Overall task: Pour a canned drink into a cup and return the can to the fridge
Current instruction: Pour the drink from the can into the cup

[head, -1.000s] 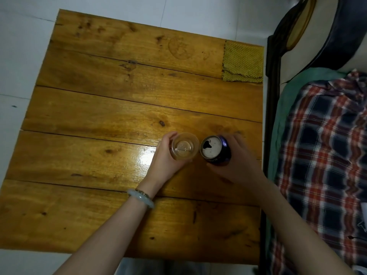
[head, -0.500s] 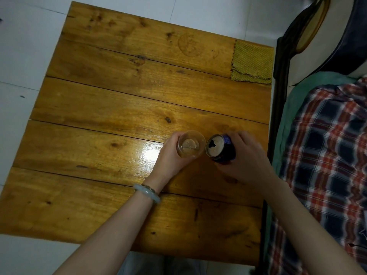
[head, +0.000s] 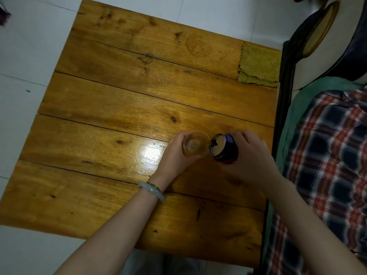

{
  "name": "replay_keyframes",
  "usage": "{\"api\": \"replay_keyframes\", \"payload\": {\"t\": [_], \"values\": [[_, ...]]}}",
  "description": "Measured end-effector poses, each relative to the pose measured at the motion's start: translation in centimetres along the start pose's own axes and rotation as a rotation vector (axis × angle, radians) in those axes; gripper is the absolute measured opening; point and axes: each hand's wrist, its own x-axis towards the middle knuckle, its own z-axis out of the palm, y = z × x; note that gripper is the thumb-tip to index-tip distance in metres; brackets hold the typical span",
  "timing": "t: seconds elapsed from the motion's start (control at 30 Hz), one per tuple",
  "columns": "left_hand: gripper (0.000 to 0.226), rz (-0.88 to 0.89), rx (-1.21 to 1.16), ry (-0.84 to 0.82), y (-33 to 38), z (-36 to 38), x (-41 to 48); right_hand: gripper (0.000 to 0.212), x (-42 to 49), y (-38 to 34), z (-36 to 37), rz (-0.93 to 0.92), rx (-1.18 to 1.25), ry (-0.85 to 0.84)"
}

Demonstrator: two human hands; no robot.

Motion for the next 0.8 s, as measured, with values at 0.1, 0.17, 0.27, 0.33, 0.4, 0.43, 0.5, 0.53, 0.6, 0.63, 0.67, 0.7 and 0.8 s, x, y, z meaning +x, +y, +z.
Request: {"api": "replay_keyframes", "payload": {"t": [0.1, 0.17, 0.27, 0.33, 0.4, 0.43, 0.5, 0.53, 0.6, 0.63, 0.67, 0.7, 0.8], "values": [[0.061, 0.019, -0.016, 0.000, 0.2, -0.1, 0.0, 0.077, 0.0, 0.1, -0.1, 0.000, -0.009, -0.012], [0.062, 0.028, -0.016, 0.001, 0.3, 0.0, -0.1, 0.076, -0.1, 0.3, -0.2, -0.001, -0.010, -0.016], [0.064, 0.029, -0.008, -0.001, 0.1, 0.0, -0.1, 0.076, -0.2, 0.4, -0.2, -0.006, -0.011, -0.012], [0.062, 0.024, -0.002, 0.002, -0.1, 0.0, 0.0, 0.076, -0.3, 0.4, -0.3, -0.009, -0.010, -0.010], [0.062, 0.012, 0.011, 0.004, -0.2, 0.0, 0.1, 0.076, -0.3, 0.4, -0.4, -0.008, -0.009, -0.011], [0.062, 0.012, 0.015, 0.004, -0.3, 0.1, 0.1, 0.076, -0.4, 0.3, -0.5, -0.007, -0.006, -0.010], [0.062, 0.018, 0.018, 0.008, -0.4, 0.1, 0.1, 0.075, -0.4, 0.2, -0.6, -0.007, 0.001, -0.010], [0.062, 0.018, 0.017, 0.010, -0.3, 0.1, 0.1, 0.075, -0.4, 0.2, -0.7, -0.006, 0.004, -0.011], [0.062, 0.013, 0.012, 0.013, -0.3, 0.1, 0.1, 0.074, -0.4, 0.1, -0.8, -0.006, 0.003, -0.015], [0.062, 0.013, 0.007, 0.011, -0.2, 0.1, 0.1, 0.075, -0.4, 0.1, -0.9, -0.005, 0.000, -0.017], [0.062, 0.013, 0.004, 0.008, -0.3, 0.1, 0.1, 0.075, -0.4, 0.1, -0.9, -0.004, -0.003, -0.017], [0.063, 0.012, 0.002, 0.005, -0.3, 0.1, 0.1, 0.075, -0.4, 0.0, -1.0, -0.003, -0.006, -0.017], [0.063, 0.007, 0.018, -0.007, -0.5, 0.0, 0.1, 0.075, -0.4, 0.0, -1.1, 0.000, -0.015, -0.016]]}}
